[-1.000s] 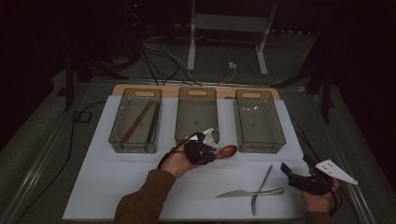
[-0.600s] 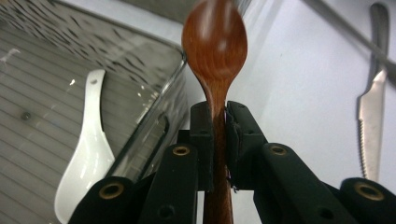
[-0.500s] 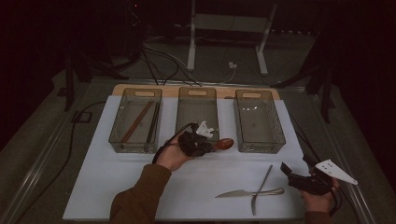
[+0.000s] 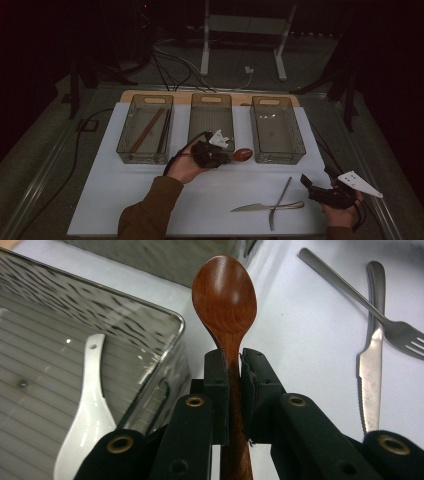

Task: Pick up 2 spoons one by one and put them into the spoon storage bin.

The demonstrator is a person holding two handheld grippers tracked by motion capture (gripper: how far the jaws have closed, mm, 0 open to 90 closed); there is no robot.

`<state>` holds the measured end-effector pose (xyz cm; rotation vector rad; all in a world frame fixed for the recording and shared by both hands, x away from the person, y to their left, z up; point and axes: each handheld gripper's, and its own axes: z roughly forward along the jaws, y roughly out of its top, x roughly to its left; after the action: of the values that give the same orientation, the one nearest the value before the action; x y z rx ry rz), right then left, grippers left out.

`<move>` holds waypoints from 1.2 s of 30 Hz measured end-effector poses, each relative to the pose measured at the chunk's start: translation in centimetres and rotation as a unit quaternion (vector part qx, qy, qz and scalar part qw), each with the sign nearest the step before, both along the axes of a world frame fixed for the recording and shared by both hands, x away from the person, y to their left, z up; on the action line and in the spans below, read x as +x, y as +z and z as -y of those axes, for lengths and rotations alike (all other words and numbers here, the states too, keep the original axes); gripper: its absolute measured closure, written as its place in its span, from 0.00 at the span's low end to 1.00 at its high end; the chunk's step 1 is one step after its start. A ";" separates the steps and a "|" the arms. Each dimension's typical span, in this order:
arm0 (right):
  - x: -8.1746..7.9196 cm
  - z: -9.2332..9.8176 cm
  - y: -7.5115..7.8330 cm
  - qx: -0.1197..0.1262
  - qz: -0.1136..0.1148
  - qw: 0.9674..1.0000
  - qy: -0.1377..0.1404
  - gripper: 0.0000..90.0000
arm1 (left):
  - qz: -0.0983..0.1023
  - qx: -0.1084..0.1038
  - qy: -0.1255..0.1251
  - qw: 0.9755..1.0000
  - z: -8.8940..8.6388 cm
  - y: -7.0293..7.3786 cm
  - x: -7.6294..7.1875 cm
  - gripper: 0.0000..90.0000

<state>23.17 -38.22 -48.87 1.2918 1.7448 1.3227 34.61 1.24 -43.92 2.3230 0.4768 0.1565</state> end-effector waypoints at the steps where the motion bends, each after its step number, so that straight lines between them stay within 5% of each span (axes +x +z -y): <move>1: 0.0 0.0 0.0 0.000 0.000 1.000 0.000 0.00 | 0.000 -0.003 0.001 1.000 -0.1 0.1 0.0 0.93; 12: 0.0 0.0 0.0 0.000 0.000 1.000 0.000 0.00 | 0.003 -0.045 0.064 0.997 -2.4 1.3 1.9 0.93; 22: 0.0 0.0 0.0 0.000 0.000 1.000 0.000 0.00 | 0.001 -0.034 0.128 0.991 -4.2 0.6 4.1 0.93; 36: 0.0 0.0 0.0 0.000 0.000 1.000 0.001 0.00 | -0.001 -0.020 0.164 0.986 -4.3 -0.1 5.7 0.93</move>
<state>23.19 -38.22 -48.88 1.2901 1.7460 1.3234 40.29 5.56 -44.01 2.1907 0.8550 0.2983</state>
